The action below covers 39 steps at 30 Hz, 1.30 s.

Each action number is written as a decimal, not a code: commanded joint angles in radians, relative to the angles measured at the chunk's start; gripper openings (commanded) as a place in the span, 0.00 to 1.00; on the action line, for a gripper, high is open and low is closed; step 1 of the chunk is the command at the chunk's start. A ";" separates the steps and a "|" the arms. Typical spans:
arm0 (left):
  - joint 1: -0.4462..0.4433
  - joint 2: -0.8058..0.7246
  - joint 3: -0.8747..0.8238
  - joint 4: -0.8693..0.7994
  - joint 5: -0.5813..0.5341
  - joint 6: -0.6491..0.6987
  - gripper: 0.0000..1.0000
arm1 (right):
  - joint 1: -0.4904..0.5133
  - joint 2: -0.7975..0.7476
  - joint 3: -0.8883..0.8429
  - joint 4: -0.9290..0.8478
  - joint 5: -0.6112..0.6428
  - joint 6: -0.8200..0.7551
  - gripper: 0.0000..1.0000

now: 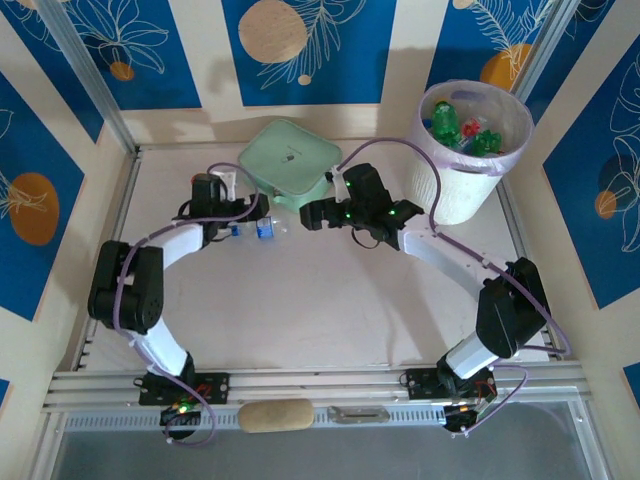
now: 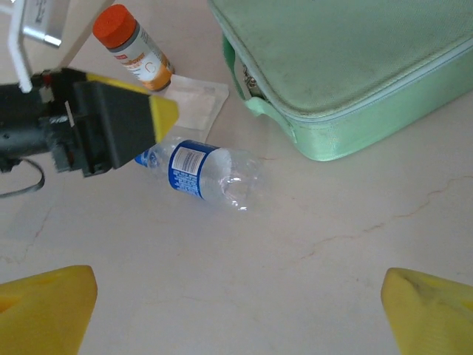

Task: Put the plastic bottles in the bin

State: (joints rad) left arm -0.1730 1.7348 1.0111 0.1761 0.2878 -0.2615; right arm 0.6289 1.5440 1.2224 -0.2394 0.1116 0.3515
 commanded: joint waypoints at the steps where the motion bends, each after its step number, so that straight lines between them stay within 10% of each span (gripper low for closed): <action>1: 0.011 0.049 0.059 -0.079 0.078 0.085 1.00 | 0.006 0.004 0.020 0.016 -0.008 0.016 0.99; 39: -0.204 -0.027 -0.102 -0.199 -0.115 0.055 0.95 | 0.008 -0.002 -0.052 0.058 -0.015 0.087 0.99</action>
State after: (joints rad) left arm -0.3672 1.6917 0.8879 0.0059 0.2272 -0.2325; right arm 0.6292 1.5440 1.1847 -0.1932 0.1040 0.4236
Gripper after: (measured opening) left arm 0.955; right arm 0.991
